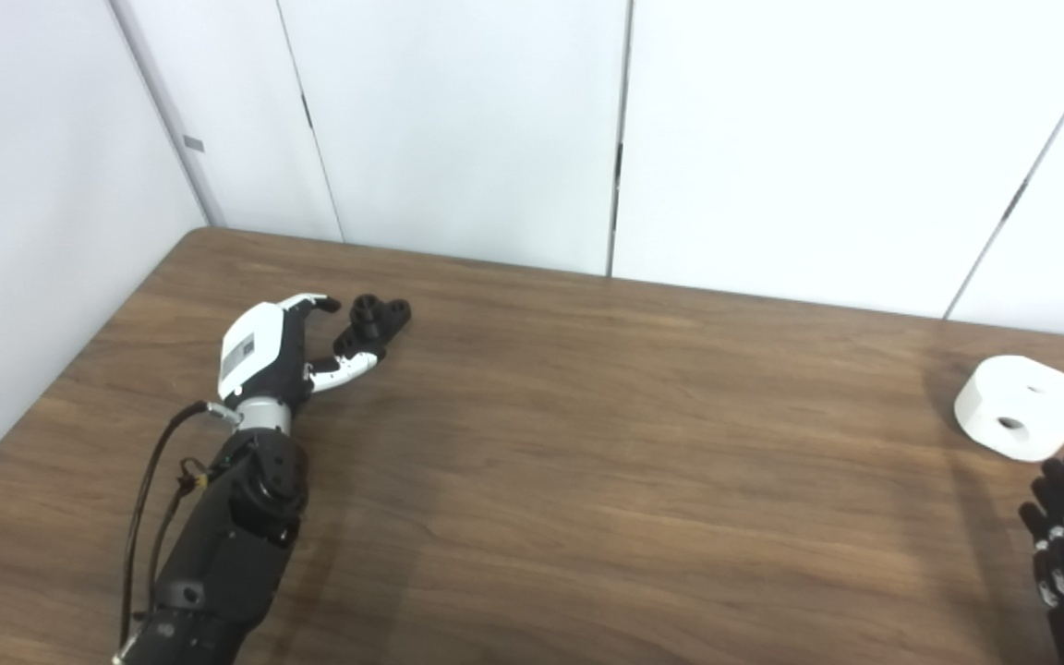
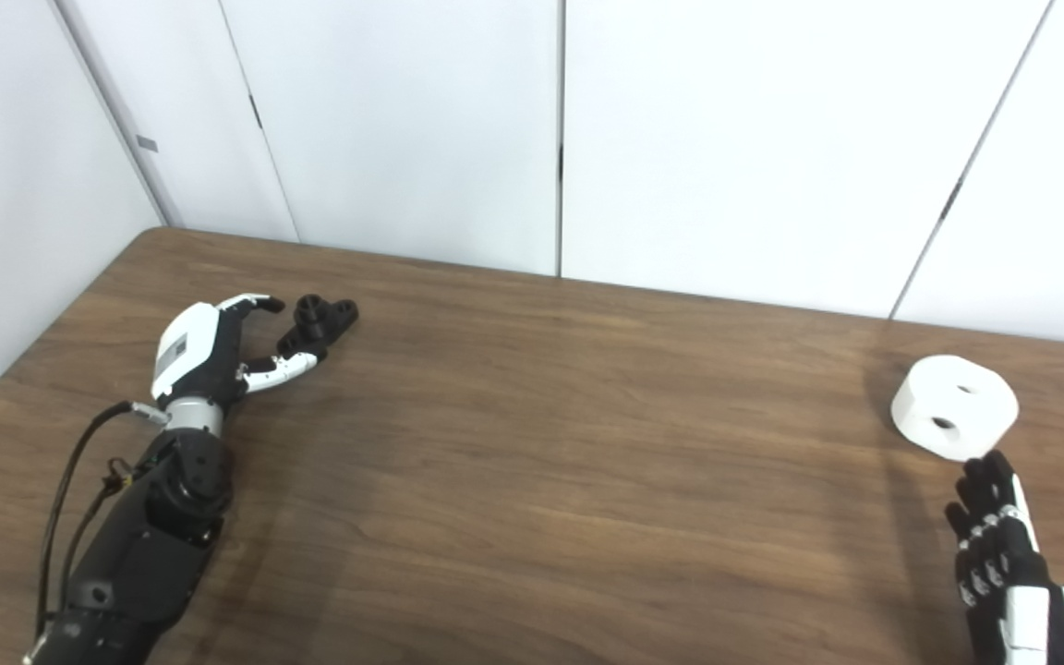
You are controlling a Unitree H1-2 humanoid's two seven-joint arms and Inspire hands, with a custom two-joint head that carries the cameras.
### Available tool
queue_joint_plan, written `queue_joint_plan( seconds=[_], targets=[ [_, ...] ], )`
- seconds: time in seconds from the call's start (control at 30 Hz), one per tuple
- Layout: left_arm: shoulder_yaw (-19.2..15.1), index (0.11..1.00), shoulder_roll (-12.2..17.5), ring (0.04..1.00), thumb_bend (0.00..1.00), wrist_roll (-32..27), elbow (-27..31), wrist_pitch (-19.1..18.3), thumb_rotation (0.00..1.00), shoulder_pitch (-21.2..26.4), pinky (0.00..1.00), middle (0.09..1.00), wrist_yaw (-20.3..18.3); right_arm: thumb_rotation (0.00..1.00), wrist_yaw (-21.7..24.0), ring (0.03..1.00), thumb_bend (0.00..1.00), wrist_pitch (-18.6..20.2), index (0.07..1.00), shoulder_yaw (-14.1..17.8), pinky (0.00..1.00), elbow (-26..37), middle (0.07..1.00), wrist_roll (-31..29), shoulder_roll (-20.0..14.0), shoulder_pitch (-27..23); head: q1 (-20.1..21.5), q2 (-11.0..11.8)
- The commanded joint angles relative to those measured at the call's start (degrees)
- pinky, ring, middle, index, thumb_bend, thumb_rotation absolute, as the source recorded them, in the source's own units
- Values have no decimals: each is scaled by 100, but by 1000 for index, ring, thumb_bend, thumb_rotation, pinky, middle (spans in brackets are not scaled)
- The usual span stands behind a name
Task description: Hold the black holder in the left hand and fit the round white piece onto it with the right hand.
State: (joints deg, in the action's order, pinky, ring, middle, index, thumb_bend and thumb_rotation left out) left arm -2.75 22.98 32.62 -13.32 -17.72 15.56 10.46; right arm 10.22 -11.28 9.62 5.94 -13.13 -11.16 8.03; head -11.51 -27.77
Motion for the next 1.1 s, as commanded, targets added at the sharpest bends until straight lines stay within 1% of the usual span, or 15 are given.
queue_joint_plan(
  seconds=[0.0, 0.37, 0.57, 0.7, 0.8, 0.97, 1.07],
  targets=[
    [12, 750, 233, 923, 806, 115, -34, 51, 339, 337, 937, 883, 132, 1000, -5, 1000, 590, -52, 1000, -99, 1000, -269, 988, -58, 179, 209, -2, -9],
    [57, 734, 302, 920, 818, 58, -520, 203, 301, 563, 929, 881, 335, 1000, -34, 1000, 599, -65, 998, -97, 1000, -240, 980, 17, 183, 232, 7, -10],
    [197, 725, 398, 917, 830, 115, -764, 244, 303, 713, 928, 887, 405, 1000, -18, 1000, 609, -107, 1000, -104, 1000, -261, 978, 33, 174, 235, 3, -9],
    [284, 723, 443, 922, 827, 94, -809, 165, 318, 795, 939, 890, 366, 1000, -34, 1000, 613, -72, 998, -96, 1000, -252, 979, 25, 183, 234, 11, -10],
    [307, 720, 434, 924, 823, 72, -796, 130, 305, 824, 936, 889, 361, 1000, -23, 1000, 618, -56, 996, -101, 1000, -238, 976, 11, 179, 246, 13, -2],
    [394, 714, 448, 919, 824, 84, -849, 147, 325, 871, 924, 883, 356, 1000, -19, 1000, 599, -80, 997, -102, 1000, -223, 978, 13, 183, 262, 28, 4],
    [411, 711, 427, 922, 805, 53, -811, 116, 325, 873, 929, 883, 320, 1000, -37, 1000, 598, -46, 995, -100, 1000, -191, 977, 19, 191, 278, 25, -11]
  ],
)
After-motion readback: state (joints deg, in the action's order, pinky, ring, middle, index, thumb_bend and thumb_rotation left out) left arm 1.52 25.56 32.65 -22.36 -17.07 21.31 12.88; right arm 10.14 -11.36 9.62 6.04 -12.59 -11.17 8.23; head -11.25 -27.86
